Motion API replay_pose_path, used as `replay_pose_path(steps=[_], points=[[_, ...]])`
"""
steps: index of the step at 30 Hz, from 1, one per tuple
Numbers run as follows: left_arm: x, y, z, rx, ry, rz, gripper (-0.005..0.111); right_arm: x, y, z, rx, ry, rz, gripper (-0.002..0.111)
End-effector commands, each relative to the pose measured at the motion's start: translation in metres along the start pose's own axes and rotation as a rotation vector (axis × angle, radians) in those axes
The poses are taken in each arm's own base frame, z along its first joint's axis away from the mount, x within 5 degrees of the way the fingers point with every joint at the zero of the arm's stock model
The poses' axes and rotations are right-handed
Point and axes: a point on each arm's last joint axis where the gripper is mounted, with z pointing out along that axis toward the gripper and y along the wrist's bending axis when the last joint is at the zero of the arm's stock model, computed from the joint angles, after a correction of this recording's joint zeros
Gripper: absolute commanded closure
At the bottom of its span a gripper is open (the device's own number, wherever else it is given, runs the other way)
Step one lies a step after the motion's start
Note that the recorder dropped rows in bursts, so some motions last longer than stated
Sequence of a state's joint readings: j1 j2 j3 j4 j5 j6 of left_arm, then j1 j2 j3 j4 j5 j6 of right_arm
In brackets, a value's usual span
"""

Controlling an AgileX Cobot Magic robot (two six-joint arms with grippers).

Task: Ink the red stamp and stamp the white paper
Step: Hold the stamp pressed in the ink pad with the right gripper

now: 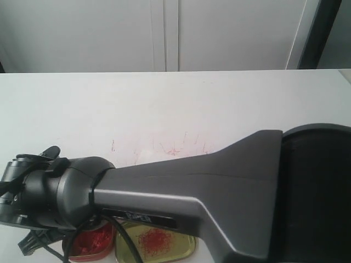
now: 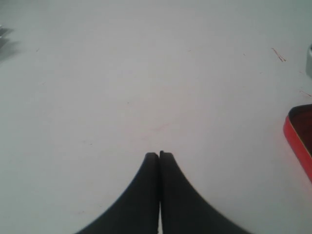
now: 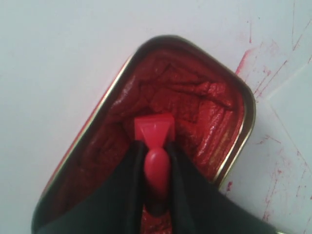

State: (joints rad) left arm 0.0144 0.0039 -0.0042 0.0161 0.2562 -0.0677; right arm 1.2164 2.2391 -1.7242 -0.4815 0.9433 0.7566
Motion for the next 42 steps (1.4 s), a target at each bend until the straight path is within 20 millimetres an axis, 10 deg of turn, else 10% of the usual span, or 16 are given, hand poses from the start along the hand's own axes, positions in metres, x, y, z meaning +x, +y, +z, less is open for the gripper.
replay_pose_path(steps=[1,42], points=[[0.001,0.000,0.000,-0.001,0.000,-0.003,0.107,-0.006,-0.004,-0.013,-0.009,-0.044,0.013,0.108],[0.001,0.000,0.000,-0.001,0.000,-0.003,0.107,0.006,0.015,-0.010,0.102,-0.116,0.007,0.108]])
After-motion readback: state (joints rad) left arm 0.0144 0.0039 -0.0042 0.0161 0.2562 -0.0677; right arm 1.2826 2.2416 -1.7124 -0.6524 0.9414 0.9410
